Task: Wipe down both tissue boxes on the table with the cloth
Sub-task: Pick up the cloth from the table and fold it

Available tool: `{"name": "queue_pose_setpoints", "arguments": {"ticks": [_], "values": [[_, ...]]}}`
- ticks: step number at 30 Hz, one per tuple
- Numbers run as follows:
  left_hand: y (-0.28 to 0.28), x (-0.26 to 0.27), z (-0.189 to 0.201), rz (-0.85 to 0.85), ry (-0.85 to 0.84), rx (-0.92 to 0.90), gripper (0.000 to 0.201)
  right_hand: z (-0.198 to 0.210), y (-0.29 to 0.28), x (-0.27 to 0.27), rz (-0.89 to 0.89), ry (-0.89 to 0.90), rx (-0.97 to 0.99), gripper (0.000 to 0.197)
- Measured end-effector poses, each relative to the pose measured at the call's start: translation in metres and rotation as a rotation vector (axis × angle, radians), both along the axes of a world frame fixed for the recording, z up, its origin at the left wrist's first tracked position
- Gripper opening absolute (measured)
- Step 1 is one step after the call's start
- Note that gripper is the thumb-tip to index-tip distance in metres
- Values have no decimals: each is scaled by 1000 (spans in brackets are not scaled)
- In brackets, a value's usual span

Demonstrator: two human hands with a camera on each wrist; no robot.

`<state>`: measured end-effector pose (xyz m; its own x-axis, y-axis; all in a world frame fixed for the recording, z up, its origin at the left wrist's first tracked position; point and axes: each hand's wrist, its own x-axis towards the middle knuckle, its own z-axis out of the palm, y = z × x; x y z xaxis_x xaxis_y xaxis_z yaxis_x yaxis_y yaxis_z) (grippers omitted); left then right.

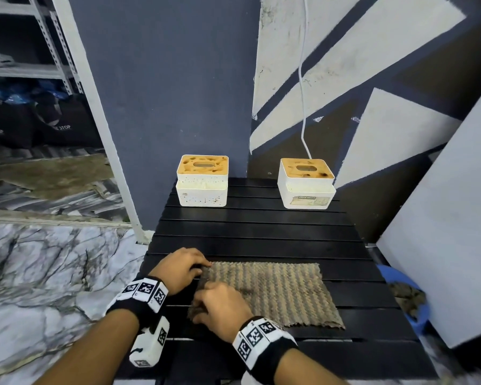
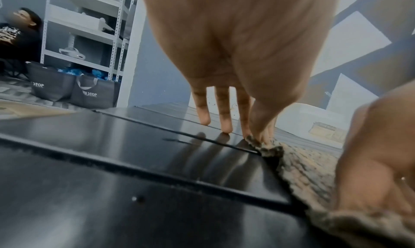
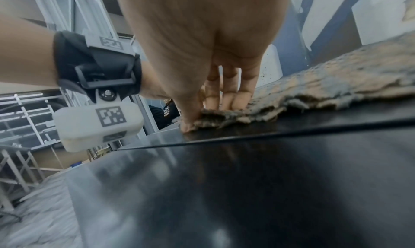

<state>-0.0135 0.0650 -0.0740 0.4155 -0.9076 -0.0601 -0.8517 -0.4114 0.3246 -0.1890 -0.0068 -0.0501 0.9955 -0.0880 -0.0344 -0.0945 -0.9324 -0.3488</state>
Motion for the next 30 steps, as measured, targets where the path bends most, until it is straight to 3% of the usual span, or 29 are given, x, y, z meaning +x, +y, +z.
{"name": "queue_pose_setpoints", "arguments": {"ticks": [6, 11, 14, 17, 21, 24, 30], "values": [[-8, -5, -1, 115, 6, -87, 16, 1, -1, 0, 21, -38, -67, 25], [-14, -9, 11, 113, -8, -8, 12, 7, -13, -6, -95, -107, 197, 14], [-21, -11, 24, 116, 151, -78, 24, 12, -22, -16, -190, -146, 334, 14], [-36, -24, 44, 132, 325, -173, 21, 18, -36, -32, -264, -207, 413, 22], [-70, -46, 61, 99, 426, -297, 24, 28, -63, -66, -352, -299, 439, 25], [-105, -70, 65, 84, 512, -298, 27, 31, -87, -96, -456, -332, 482, 18], [-165, -111, 55, 252, 736, -265, 17, 16, -129, -149, -724, -287, 586, 14]]}}
